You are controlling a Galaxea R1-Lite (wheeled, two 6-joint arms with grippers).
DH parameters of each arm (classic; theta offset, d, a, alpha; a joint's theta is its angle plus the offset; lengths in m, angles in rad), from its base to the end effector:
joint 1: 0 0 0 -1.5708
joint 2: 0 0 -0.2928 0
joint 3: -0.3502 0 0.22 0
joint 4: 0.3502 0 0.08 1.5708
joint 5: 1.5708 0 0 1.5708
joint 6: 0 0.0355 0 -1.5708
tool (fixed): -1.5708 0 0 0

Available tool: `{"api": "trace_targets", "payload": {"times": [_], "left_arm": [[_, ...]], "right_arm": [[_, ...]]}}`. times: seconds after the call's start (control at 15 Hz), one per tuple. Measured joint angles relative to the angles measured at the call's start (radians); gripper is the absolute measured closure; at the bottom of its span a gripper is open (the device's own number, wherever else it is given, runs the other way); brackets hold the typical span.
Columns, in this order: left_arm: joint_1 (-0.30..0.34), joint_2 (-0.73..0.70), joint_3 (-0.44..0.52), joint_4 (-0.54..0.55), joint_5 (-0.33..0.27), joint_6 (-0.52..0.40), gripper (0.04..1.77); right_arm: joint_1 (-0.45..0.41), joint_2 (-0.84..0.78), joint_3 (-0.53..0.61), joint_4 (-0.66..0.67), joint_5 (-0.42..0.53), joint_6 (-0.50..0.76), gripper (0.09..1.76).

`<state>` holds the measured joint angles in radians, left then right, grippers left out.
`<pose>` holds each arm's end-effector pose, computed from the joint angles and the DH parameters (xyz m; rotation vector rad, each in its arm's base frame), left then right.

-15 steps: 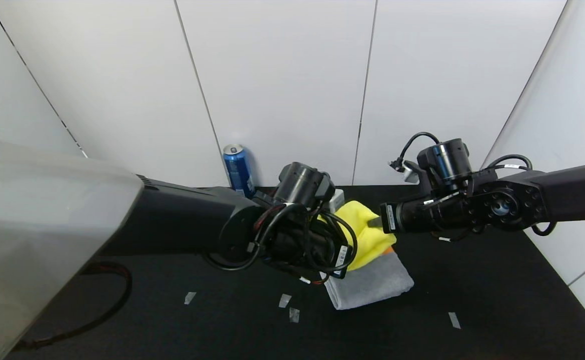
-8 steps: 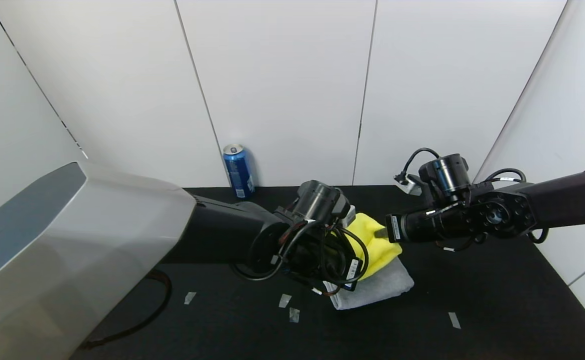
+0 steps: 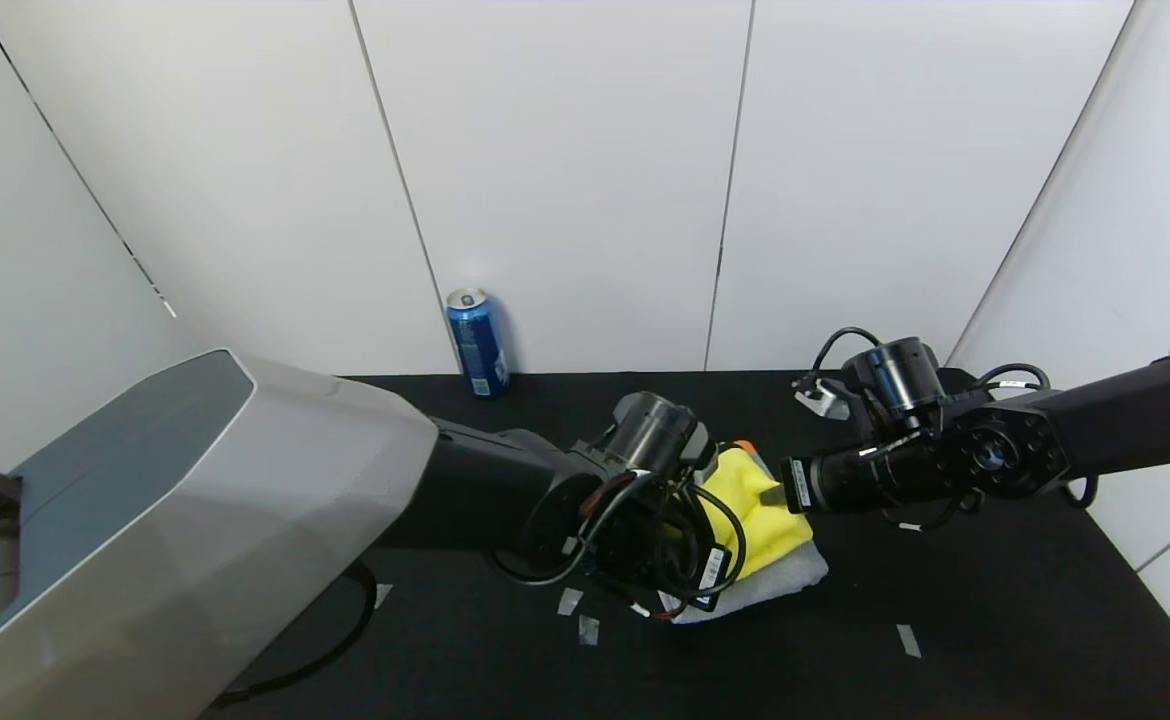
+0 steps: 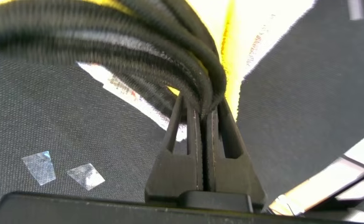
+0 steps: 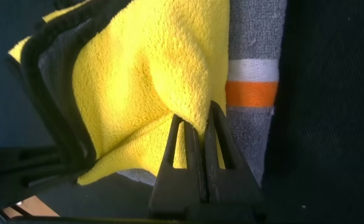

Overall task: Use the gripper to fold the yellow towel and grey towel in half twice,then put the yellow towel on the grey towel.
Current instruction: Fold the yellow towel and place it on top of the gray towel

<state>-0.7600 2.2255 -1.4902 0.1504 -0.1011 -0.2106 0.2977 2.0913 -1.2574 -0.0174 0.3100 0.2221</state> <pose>0.3274 -0.3162 0.0603 0.1094 0.9392 -0.7050 0.3967 0.1331 0.0688 0.2081 0.8888 0.4787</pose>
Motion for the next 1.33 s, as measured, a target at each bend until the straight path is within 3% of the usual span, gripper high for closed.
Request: {"api": "trace_targets", "payload": {"times": [0.27,0.33,0.6,0.8,1.07,1.33], "left_arm": [[-0.006,0.014,-0.001,0.001,0.023,-0.003,1.68],[-0.008,0.014,-0.001,0.002,0.024,-0.001,1.68],[-0.011,0.014,0.000,0.006,0.026,0.005,1.08],[-0.011,0.010,0.000,0.004,0.029,0.004,0.78],[-0.008,-0.001,-0.001,0.003,0.030,0.004,0.50],[0.009,-0.026,0.004,0.010,0.030,0.003,0.34]], "right_arm": [[-0.002,0.003,0.018,-0.003,-0.002,0.000,1.72],[-0.001,0.003,0.023,-0.004,-0.002,0.000,1.64],[0.000,0.002,0.029,-0.021,-0.004,0.003,1.03],[0.001,-0.001,0.030,-0.019,-0.005,0.004,0.75],[0.000,-0.009,0.031,-0.016,-0.005,0.005,0.51],[-0.001,-0.029,0.031,-0.016,-0.005,0.005,0.36]]}}
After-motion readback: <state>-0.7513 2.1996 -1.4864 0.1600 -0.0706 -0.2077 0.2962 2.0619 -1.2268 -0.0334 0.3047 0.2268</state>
